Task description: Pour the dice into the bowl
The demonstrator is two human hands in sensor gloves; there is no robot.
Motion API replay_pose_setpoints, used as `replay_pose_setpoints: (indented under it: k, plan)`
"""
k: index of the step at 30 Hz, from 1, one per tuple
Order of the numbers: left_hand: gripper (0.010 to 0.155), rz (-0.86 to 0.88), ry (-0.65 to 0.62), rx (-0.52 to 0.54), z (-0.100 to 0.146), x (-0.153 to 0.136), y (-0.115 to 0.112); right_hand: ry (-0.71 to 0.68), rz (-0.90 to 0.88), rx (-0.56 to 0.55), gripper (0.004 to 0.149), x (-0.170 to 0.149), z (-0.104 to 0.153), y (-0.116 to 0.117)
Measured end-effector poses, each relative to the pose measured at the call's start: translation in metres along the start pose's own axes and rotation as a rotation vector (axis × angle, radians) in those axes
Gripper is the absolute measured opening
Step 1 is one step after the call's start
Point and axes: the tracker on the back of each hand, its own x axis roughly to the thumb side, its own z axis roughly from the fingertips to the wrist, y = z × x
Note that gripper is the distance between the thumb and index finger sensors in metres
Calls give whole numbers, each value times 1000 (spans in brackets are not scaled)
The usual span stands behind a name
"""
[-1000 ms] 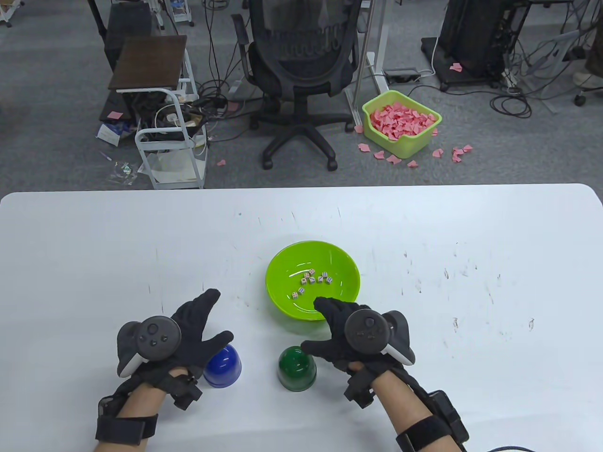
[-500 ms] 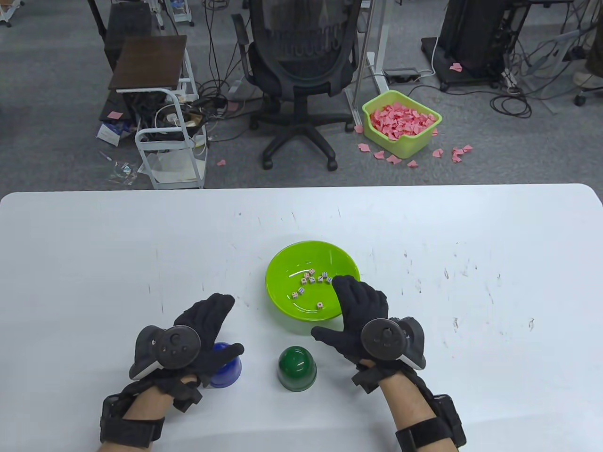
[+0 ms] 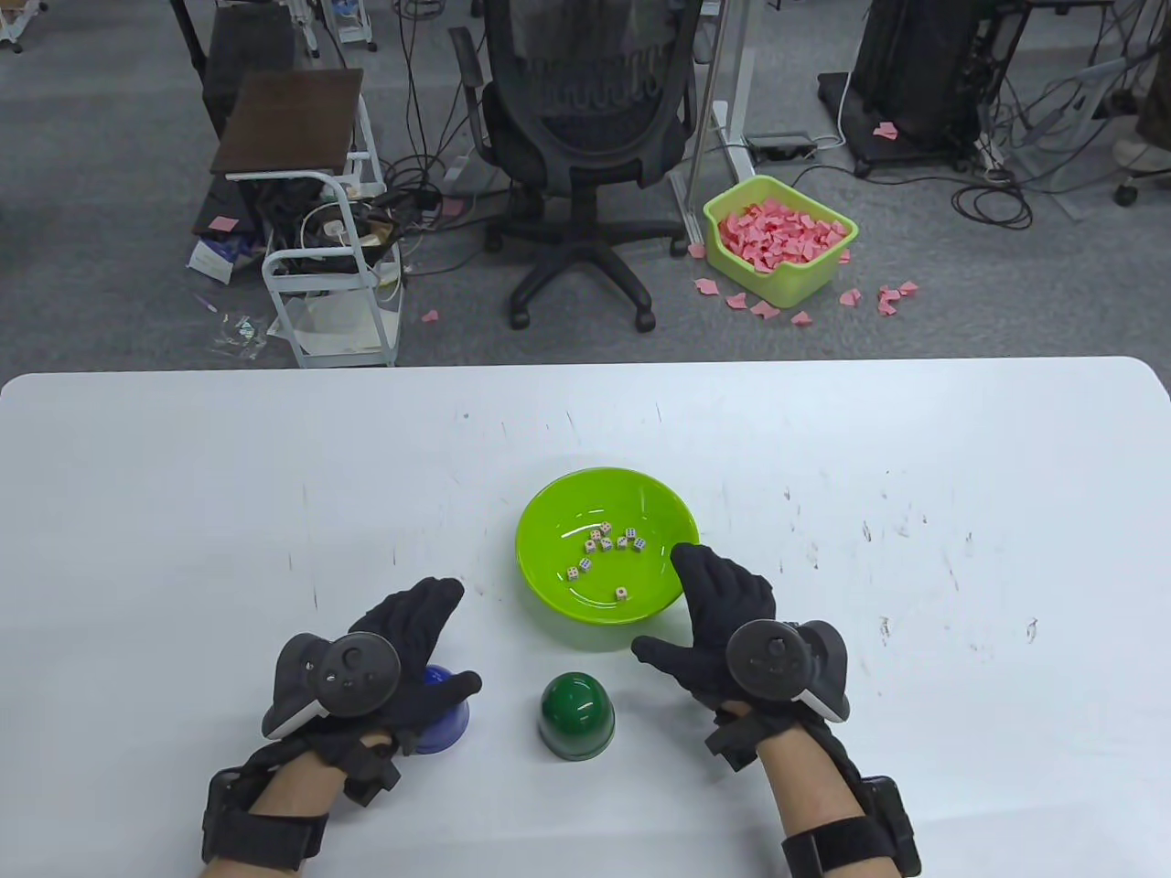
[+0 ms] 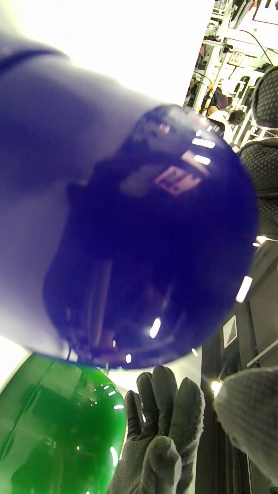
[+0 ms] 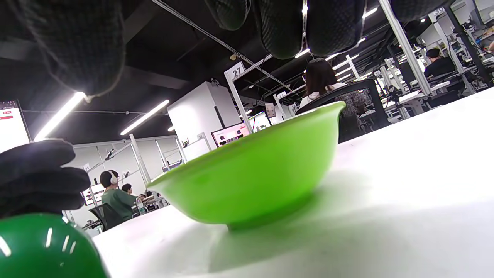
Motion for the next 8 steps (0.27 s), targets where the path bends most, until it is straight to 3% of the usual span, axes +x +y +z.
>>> replay_pose_setpoints:
  k: [8]
  plan:
    - [93,8,13,-17,0,-8,-2,-19,-12,41,98,10,-4,14]
